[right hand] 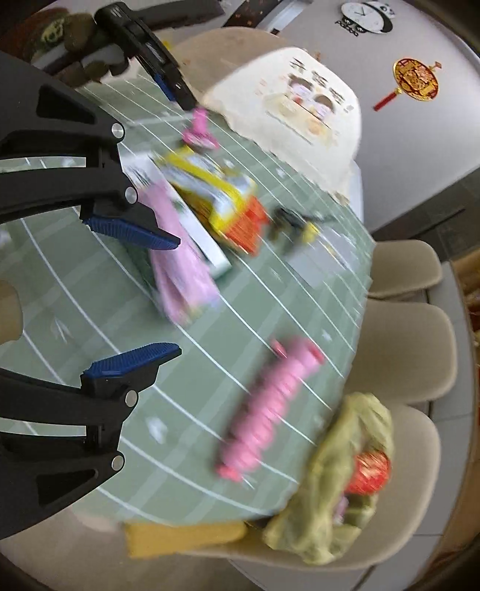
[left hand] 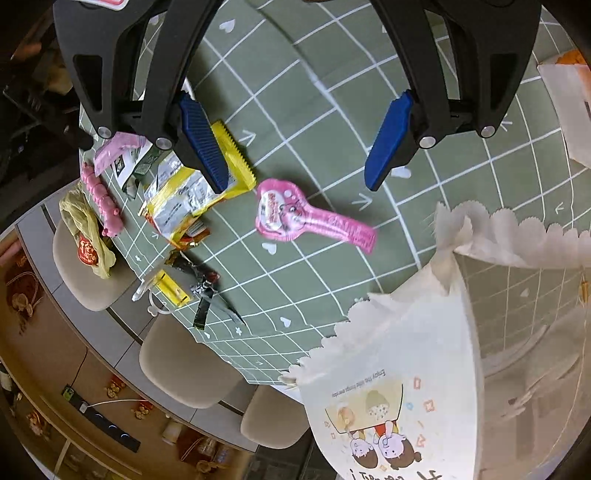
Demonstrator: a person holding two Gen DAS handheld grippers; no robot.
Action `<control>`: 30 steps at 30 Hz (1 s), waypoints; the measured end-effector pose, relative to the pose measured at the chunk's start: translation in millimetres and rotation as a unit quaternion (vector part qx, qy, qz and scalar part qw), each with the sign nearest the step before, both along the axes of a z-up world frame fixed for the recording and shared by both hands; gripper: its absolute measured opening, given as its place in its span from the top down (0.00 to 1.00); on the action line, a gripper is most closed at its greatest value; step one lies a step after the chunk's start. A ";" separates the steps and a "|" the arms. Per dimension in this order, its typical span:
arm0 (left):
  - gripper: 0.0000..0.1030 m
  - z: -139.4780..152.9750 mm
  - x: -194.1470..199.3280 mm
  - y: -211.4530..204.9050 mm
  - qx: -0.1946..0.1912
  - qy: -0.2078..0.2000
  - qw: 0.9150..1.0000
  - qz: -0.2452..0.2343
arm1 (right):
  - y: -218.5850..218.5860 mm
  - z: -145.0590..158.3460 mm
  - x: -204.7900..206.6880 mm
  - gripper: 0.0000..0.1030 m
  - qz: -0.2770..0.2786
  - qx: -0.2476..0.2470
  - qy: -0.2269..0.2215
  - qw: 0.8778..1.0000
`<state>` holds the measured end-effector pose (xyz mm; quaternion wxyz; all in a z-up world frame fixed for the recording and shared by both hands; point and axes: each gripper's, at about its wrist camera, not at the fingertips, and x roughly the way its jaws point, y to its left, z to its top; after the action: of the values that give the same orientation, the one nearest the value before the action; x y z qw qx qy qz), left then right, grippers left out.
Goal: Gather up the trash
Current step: 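Move both tools back over the table toward the remaining wrappers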
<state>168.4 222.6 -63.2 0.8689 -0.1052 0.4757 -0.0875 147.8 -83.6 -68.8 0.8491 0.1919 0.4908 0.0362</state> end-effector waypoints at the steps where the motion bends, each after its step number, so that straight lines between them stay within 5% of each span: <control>1: 0.30 -2.0 -1.1 -0.2 0.001 0.001 1.000 -0.002 | 6.9 -1.7 0.6 0.52 0.002 0.018 0.006 1.000; 6: 0.30 -7.4 -4.6 -0.9 0.000 0.008 1.000 -0.015 | 18.4 -11.3 24.2 0.52 -0.013 0.047 0.033 0.998; 11: 0.30 -4.3 -4.6 1.4 -0.004 0.001 1.000 -0.027 | 21.4 -16.4 43.9 0.52 0.015 0.025 0.023 0.999; 21: 0.30 3.8 43.2 -4.2 0.018 -0.031 0.998 -0.044 | -11.7 -2.9 32.0 0.52 0.035 -0.129 -0.008 0.991; 25: 0.30 -10.5 64.6 -9.5 0.040 -0.011 0.998 -0.050 | -30.7 3.4 24.3 0.52 0.042 -0.116 -0.020 0.992; 30: 0.30 -26.1 53.4 -9.6 0.000 0.036 0.998 -0.053 | -40.2 8.4 12.7 0.52 0.042 -0.099 -0.022 0.994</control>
<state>221.8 213.1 -89.3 0.8452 -0.0832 0.5117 -0.1300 160.6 -123.8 -60.4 0.8721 0.0855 0.4810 0.0274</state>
